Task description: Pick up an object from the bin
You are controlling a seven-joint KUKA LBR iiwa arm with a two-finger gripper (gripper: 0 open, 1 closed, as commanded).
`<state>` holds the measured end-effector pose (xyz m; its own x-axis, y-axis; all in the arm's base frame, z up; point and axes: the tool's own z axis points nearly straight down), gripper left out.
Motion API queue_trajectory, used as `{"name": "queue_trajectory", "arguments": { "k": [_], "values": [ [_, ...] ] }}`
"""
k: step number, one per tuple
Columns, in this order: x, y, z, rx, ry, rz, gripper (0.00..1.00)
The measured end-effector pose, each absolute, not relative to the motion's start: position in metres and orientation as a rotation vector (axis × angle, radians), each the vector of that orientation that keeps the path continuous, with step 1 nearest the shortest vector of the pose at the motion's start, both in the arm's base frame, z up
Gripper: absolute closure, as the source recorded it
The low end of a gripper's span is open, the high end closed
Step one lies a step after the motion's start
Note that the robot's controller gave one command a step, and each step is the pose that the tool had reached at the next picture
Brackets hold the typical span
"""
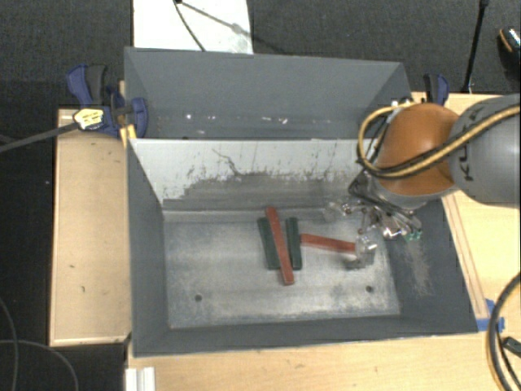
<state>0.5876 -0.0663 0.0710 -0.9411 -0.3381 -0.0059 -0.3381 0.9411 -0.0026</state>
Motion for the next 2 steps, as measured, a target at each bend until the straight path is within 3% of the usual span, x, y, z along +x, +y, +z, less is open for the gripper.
{"name": "queue_trajectory", "arguments": {
  "k": [1, 2],
  "values": [
    [0.586, -0.065, 0.071, -0.536, 3.092, 0.001, 1.00],
    [0.576, -0.046, 0.207, -0.877, 3.006, -0.004, 1.00]
  ]
}}
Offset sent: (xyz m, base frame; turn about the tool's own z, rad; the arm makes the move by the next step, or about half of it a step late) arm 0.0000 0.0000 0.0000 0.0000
